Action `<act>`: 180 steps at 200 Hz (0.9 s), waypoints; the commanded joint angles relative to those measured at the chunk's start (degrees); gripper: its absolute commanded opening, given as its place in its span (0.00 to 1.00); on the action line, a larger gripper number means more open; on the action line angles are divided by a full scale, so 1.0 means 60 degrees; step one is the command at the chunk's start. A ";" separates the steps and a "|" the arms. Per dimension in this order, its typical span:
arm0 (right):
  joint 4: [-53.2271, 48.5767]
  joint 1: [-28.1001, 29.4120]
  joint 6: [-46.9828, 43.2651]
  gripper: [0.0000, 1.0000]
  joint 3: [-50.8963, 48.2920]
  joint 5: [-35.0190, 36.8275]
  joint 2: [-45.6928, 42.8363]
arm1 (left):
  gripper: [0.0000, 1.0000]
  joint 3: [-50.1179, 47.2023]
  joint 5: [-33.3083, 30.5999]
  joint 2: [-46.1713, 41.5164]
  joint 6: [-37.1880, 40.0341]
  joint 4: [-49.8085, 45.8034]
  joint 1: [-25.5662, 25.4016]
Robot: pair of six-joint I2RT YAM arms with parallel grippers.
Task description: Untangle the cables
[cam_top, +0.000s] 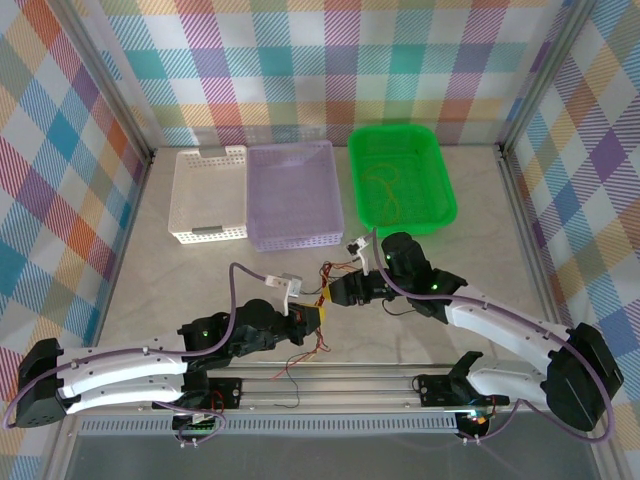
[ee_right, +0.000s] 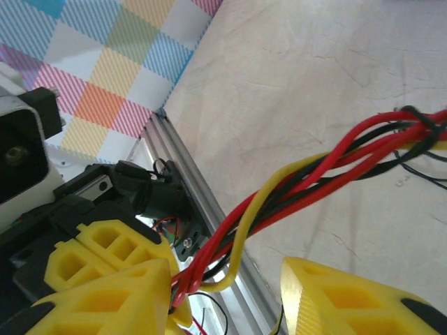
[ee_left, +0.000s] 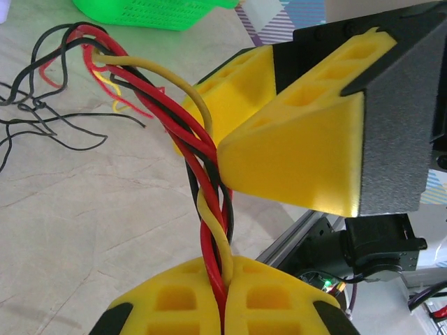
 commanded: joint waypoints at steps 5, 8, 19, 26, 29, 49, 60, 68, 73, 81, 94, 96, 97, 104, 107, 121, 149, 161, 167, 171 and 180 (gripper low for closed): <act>0.0132 0.0070 -0.0168 0.42 0.0221 0.0094 0.0022 | 0.00 0.0330 0.0085 -0.0011 0.0226 0.0444 -0.0042; 0.0243 0.0070 -0.0100 0.41 0.0200 0.0055 0.0044 | 0.00 0.0323 0.0089 0.0000 0.0224 0.0455 -0.0042; 0.0725 0.0084 0.0166 0.37 0.0086 -0.0142 0.0132 | 0.00 0.0301 0.0106 0.0040 0.0223 0.0537 -0.0041; 0.0983 0.0085 0.0318 0.33 0.0029 -0.0281 0.0226 | 0.00 0.0302 0.0120 0.0076 0.0218 0.0570 -0.0036; 0.1102 0.0090 0.0383 0.31 0.0009 -0.0335 0.0241 | 0.00 0.0301 0.0128 0.0097 0.0219 0.0593 -0.0041; 0.1639 0.0114 0.0697 0.16 -0.0139 -0.0408 0.0312 | 0.00 0.0341 0.0191 0.0204 0.0227 0.0657 -0.0033; 0.1731 0.0114 0.0751 0.07 -0.0156 -0.0382 0.0270 | 0.00 0.0345 0.0207 0.0210 0.0229 0.0636 -0.0041; 0.1643 0.0122 0.0732 0.00 -0.0154 -0.0308 0.0217 | 0.00 0.0345 0.0186 0.0176 0.0220 0.0613 -0.0042; 0.1561 0.0122 0.0695 0.00 -0.0137 -0.0197 0.0151 | 0.00 0.0343 0.0159 0.0151 0.0230 0.0595 -0.0040; 0.1402 0.0125 0.0624 0.00 -0.0156 0.0055 -0.0028 | 0.00 0.0344 0.0122 0.0101 0.0204 0.0523 -0.0041; 0.0996 0.0118 0.0433 0.00 -0.0169 0.0475 -0.0334 | 0.01 0.0345 0.0050 -0.0026 0.0217 0.0363 -0.0039; 0.0919 0.0126 0.0406 0.00 -0.0158 0.0545 -0.0386 | 0.03 0.0345 0.0041 -0.0055 0.0225 0.0329 -0.0030; 0.0867 0.0120 0.0385 0.00 -0.0149 0.0593 -0.0415 | 0.04 0.0345 0.0029 -0.0070 0.0221 0.0320 -0.0029; 0.0627 0.0124 0.0286 0.00 -0.0151 0.0860 -0.0579 | 0.13 0.0315 -0.0016 -0.0162 0.0221 0.0243 -0.0028; 0.0568 0.0117 0.0249 0.00 -0.0161 0.0936 -0.0649 | 0.18 0.0317 -0.0036 -0.0220 0.0218 0.0207 -0.0027; 0.0511 0.0114 0.0182 0.00 -0.0211 0.1016 -0.0900 | 0.43 0.0264 -0.0113 -0.0466 0.0235 0.0094 -0.0040; 0.0529 0.0114 0.0228 0.00 -0.0205 0.0893 -0.0970 | 0.70 0.0213 -0.0213 -0.0897 0.0305 -0.0083 -0.0038; 0.0595 0.0114 0.0228 0.00 -0.0199 0.0777 -0.0967 | 0.71 0.0227 -0.0232 -0.1026 0.0321 -0.0199 -0.0038; 0.0608 0.0114 0.0252 0.00 -0.0197 0.0766 -0.0984 | 0.71 0.0227 -0.0233 -0.1084 0.0309 -0.0249 -0.0035; 0.0599 0.0114 0.0271 0.00 -0.0197 0.0793 -0.1010 | 0.71 0.0227 -0.0206 -0.1115 0.0306 -0.0284 -0.0041; 0.0580 0.0114 0.0301 0.00 -0.0173 0.0830 -0.1084 | 0.71 0.0191 -0.0099 -0.1153 0.0259 -0.0331 -0.0028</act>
